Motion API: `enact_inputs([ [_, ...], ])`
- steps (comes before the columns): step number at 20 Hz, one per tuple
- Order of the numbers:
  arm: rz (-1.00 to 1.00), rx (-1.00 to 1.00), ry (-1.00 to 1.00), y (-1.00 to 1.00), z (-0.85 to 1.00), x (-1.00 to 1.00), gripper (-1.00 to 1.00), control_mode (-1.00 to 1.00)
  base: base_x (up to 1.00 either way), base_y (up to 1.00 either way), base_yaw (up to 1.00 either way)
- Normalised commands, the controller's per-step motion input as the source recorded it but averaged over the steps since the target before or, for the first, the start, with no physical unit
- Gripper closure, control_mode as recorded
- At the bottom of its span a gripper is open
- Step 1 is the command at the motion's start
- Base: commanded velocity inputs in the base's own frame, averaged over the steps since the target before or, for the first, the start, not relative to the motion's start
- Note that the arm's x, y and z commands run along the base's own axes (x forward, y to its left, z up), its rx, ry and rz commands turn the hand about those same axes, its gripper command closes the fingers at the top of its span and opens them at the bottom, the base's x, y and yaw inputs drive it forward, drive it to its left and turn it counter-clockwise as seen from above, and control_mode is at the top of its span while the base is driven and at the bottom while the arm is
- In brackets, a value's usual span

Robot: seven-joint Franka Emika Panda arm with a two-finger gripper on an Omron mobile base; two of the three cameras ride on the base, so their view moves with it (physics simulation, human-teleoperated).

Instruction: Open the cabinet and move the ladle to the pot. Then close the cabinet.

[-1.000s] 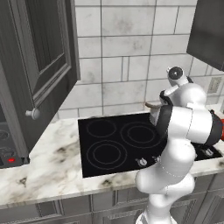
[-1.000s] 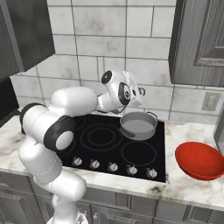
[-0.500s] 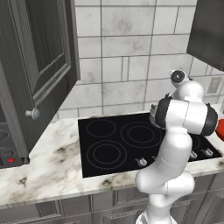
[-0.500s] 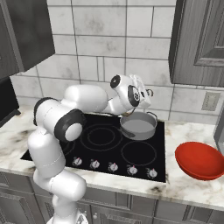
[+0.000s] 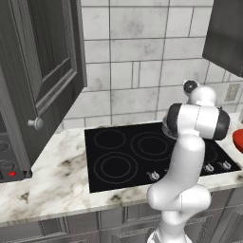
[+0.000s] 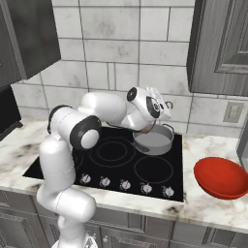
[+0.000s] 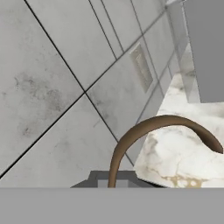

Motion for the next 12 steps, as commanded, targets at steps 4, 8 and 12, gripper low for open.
enact_inputs([
  [4,0.00,-0.04,0.08,0.00,-0.18,0.32,1.00,-1.00,0.00,0.00,0.00],
  [8,0.00,-0.02,0.07,-0.02,-0.17,0.34,1.00,-1.00,0.00,0.00,0.00],
  [12,0.00,-0.03,0.03,-0.03,-0.26,0.35,1.00,-1.00,0.00,0.00,0.00],
])
